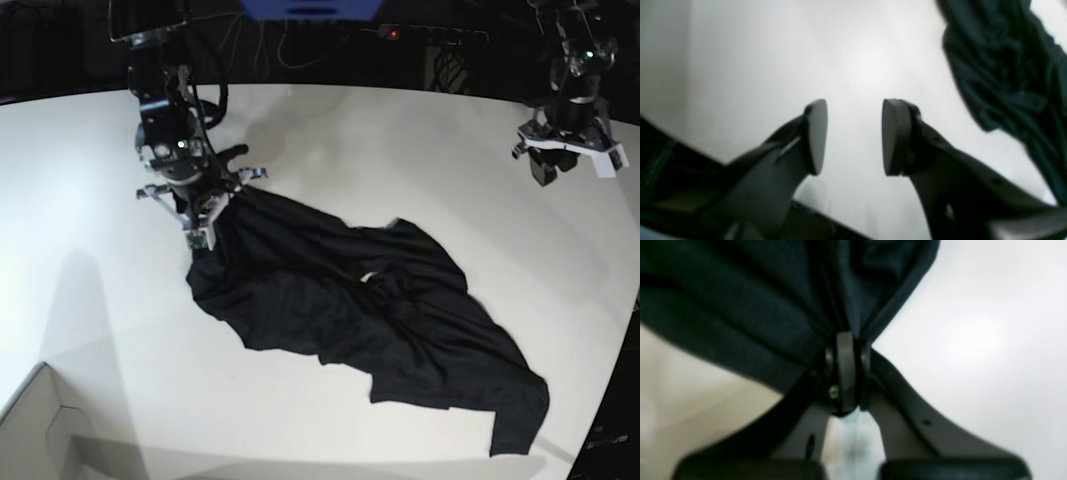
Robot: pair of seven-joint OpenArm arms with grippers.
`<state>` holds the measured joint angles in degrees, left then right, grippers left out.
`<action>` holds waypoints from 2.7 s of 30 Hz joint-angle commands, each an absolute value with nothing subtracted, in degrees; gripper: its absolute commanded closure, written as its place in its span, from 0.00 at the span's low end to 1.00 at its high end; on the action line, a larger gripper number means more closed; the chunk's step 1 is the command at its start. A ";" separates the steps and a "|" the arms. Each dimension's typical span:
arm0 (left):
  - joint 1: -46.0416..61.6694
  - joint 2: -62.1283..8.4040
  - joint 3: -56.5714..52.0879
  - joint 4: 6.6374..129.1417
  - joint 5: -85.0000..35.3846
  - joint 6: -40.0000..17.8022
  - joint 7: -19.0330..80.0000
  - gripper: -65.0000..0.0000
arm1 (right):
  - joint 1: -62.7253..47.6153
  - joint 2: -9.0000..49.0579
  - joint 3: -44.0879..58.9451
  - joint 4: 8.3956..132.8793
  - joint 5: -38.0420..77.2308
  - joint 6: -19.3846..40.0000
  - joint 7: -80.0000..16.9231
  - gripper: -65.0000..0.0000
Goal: Layout the t-shirt on the table in an organized manner, then fold the t-shirt properly
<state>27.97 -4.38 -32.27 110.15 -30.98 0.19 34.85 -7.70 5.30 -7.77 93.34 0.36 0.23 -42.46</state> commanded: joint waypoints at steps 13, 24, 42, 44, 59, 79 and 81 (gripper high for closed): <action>14.37 -4.79 -24.84 99.03 -31.16 0.22 33.89 0.59 | -23.08 5.93 -7.87 116.18 0.31 0.31 -42.77 1.00; 4.88 -4.70 -14.64 87.16 -31.16 0.31 33.27 0.59 | -24.22 6.02 -7.78 115.91 0.31 0.31 -42.95 1.00; 1.63 -7.25 -9.71 80.66 -31.78 0.31 33.45 1.00 | -23.87 6.02 -7.69 115.03 0.31 0.31 -42.95 1.00; 5.14 -8.31 -10.42 86.81 -31.78 0.31 33.27 1.00 | -23.87 6.02 -7.69 114.24 0.31 0.31 -42.77 1.00; 27.12 -5.93 -37.93 116.00 -31.96 -0.31 33.27 1.00 | -22.20 6.11 -7.69 113.80 0.31 0.31 -42.68 1.00; 13.58 -3.91 -25.89 102.37 -36.18 0.31 41.71 0.99 | -22.81 6.02 -7.60 113.80 0.31 0.31 -42.95 1.00; 11.65 -3.91 -22.64 98.24 -34.07 0.31 41.45 0.99 | -23.69 6.02 -7.60 113.80 0.31 0.31 -42.77 1.00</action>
<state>12.03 -3.51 -22.46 97.32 -33.78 0.56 42.65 -23.51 5.80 -7.66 112.84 0.30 0.34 -43.81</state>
